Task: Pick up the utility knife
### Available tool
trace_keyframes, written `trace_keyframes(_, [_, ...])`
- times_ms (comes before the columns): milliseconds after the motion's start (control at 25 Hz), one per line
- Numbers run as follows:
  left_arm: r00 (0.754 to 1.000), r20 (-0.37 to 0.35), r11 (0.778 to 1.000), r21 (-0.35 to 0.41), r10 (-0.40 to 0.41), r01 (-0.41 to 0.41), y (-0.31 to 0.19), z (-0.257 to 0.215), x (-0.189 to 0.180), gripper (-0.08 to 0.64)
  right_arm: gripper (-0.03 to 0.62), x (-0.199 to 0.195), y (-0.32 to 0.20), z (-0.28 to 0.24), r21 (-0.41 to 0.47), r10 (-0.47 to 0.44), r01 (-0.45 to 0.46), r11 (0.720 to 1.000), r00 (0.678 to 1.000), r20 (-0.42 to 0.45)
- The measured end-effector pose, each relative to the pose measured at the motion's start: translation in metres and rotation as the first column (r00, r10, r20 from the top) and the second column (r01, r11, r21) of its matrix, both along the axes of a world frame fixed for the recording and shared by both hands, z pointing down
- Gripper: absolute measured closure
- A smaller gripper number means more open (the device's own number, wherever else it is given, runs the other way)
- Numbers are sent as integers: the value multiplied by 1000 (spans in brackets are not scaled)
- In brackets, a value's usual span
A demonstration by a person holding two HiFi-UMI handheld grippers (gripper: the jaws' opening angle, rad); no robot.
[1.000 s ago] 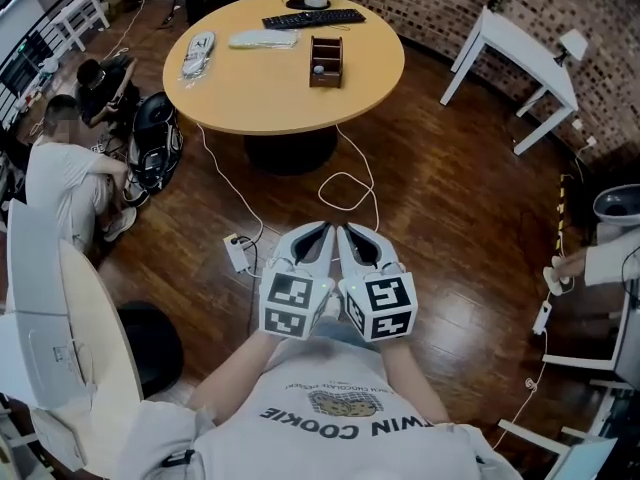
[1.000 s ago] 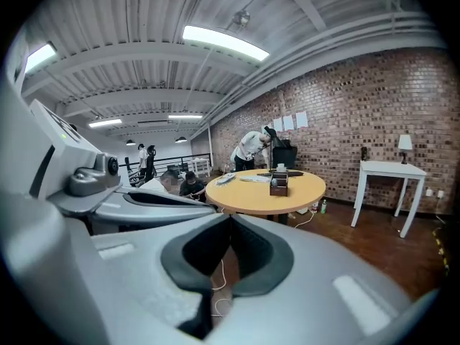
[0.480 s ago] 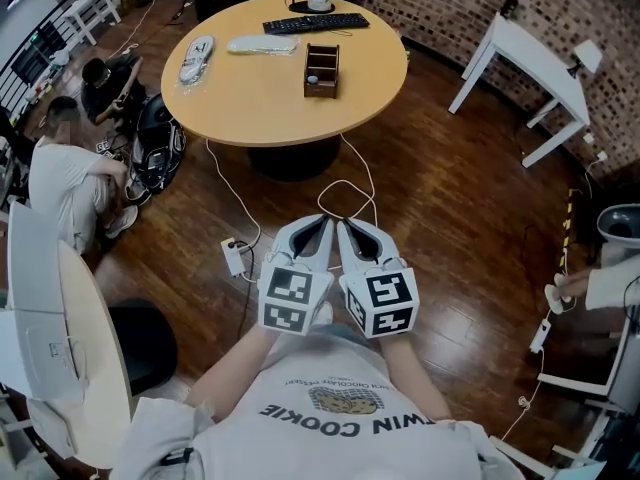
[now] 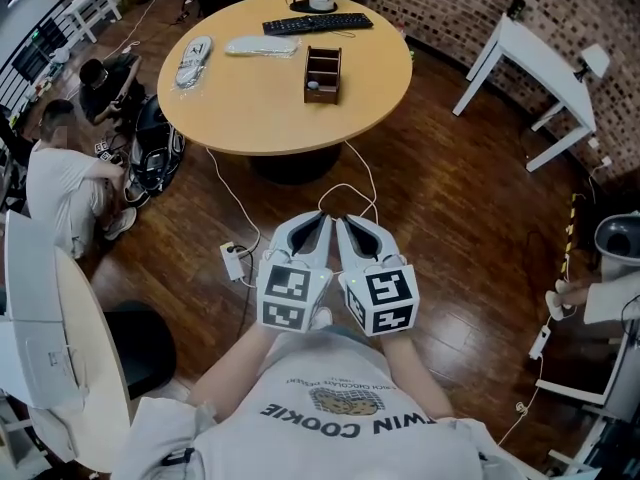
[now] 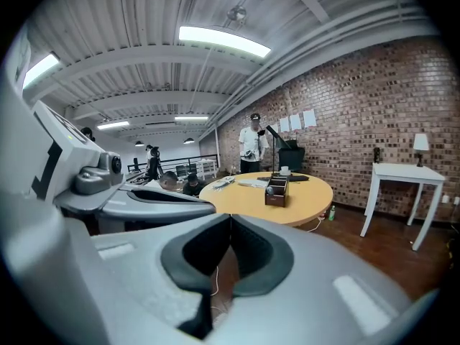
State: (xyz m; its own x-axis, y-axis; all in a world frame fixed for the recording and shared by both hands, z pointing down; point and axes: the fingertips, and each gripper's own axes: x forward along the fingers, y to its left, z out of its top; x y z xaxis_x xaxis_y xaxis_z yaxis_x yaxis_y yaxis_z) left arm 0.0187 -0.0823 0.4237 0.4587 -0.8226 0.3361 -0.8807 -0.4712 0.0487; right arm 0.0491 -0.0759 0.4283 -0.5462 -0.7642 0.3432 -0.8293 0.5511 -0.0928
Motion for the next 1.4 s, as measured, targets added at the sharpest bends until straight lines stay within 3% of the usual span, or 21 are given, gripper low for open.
trace_keyframes(560, [999, -1, 999, -25, 36, -36, -122, 11, -27, 554, 591, -33, -123, 9, -17, 16, -17, 1000, 1000, -7])
trace_keyframes(1160, [987, -6, 986, -37, 160, -160, -237, 13, -59, 554, 591, -67, -233, 12, -43, 137, -138, 989, 990, -30])
trace_keyframes(1400, [975, 35, 976, -30, 218, -217, -263, 18, -60, 554, 590, -65, -257, 14, -48, 186, -188, 981, 982, -33])
